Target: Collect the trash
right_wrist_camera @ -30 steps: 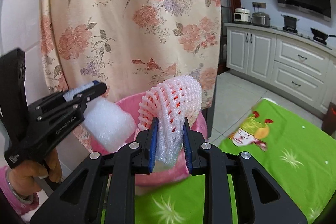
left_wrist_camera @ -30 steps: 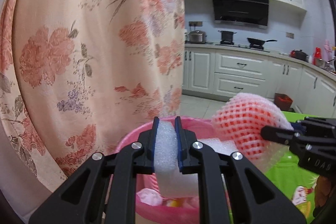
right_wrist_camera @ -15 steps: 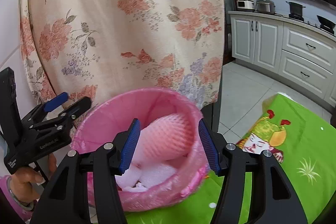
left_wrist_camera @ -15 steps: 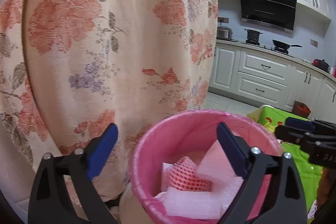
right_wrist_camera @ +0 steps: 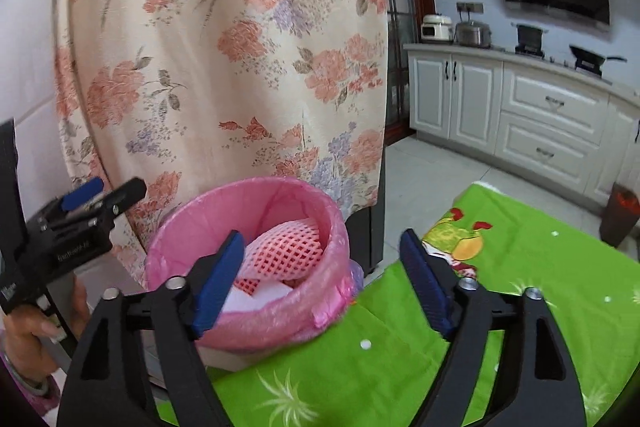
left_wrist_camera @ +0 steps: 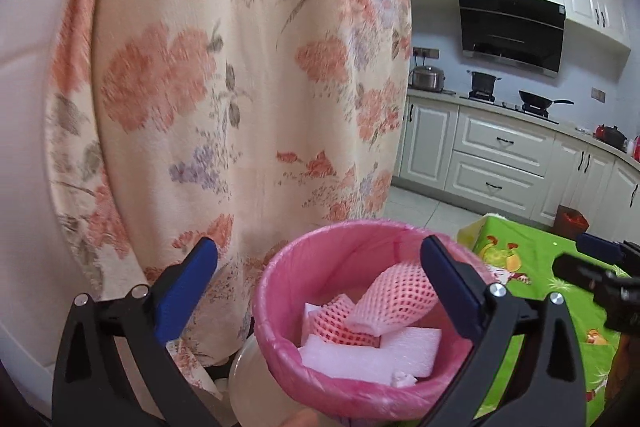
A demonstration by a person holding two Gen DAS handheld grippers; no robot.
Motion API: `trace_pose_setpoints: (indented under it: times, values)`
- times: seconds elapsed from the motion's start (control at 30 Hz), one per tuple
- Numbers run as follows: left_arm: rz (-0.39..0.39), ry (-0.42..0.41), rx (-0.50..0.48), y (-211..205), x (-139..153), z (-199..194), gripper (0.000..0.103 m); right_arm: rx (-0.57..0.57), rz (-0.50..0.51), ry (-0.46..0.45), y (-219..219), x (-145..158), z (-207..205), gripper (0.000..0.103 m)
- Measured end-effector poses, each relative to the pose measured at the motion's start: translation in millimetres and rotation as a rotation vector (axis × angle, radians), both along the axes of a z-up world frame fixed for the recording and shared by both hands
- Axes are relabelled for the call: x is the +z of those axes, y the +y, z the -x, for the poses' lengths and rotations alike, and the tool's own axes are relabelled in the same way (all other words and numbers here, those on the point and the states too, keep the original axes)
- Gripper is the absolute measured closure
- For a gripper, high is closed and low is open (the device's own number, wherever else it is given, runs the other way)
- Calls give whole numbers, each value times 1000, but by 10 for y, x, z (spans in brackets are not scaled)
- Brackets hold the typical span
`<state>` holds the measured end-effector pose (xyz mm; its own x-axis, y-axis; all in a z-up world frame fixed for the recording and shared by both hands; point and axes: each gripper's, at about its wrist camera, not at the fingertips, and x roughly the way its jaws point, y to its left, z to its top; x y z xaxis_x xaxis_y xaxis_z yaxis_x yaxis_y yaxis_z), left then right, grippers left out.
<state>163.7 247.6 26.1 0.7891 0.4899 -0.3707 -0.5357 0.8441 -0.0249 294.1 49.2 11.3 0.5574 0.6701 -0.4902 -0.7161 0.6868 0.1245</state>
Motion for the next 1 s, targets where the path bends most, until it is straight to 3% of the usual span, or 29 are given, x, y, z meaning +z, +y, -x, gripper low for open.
trace_pose_setpoints:
  times: [0.2, 0.5, 0.8, 1.0]
  values:
    - [-48, -23, -14, -373, 189, 295, 5, -10, 7, -39, -204, 80, 367, 19]
    - [-120, 47, 18, -816, 181, 746, 5, -106, -15, -59, -484, 82, 888, 19]
    - [-11, 82, -95, -900, 29, 1219, 5, -160, 22, -72, -635, -74, 1369, 19]
    - [-8, 60, -127, -962, 24, 1436, 5, -176, 42, -106, -693, -12, 1570, 19]
